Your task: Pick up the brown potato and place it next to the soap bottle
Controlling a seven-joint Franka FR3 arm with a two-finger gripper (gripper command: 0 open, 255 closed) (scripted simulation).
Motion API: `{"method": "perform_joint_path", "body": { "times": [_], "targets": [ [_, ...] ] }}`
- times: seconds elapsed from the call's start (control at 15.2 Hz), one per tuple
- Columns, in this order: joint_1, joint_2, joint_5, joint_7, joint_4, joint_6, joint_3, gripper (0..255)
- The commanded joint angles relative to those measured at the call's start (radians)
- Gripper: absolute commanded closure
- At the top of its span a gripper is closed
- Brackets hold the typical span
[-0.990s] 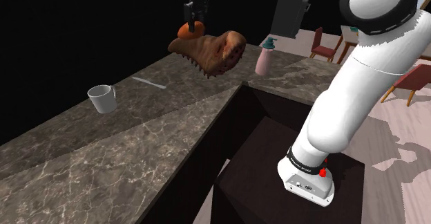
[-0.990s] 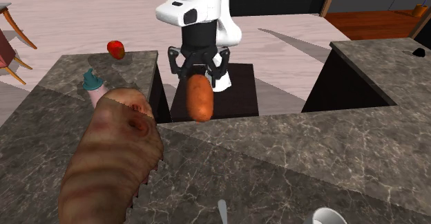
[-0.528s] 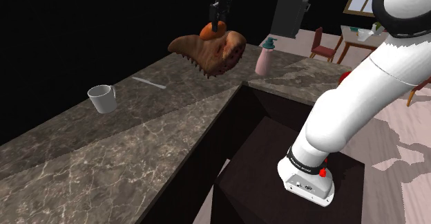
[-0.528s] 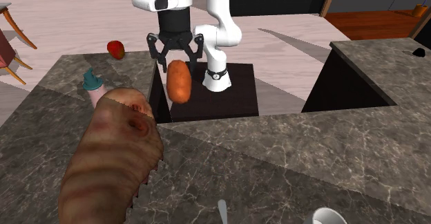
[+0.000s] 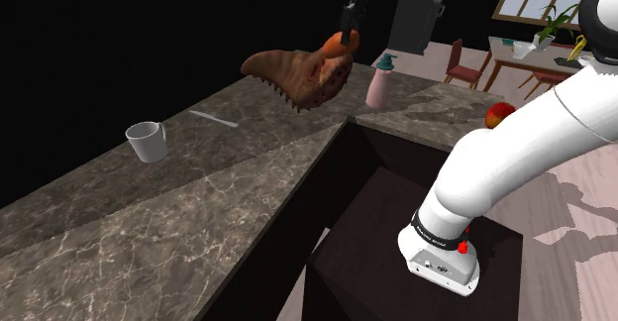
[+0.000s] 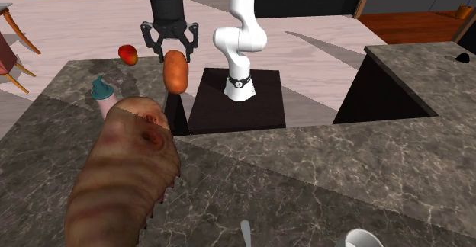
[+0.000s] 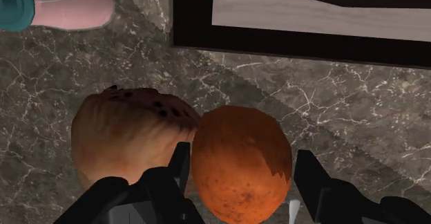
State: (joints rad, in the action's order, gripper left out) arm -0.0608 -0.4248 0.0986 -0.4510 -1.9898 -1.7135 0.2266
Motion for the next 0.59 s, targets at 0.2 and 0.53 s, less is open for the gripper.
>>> {"method": "perform_joint_path", "body": {
  "times": [0.2,0.53],
  "targets": [
    [-0.040,-0.071,0.034,-0.102,-0.047,0.014,0.073,255],
    [-0.080,-0.124,0.073,-0.209,-0.069,0.034,0.152,255]
  ]
}}
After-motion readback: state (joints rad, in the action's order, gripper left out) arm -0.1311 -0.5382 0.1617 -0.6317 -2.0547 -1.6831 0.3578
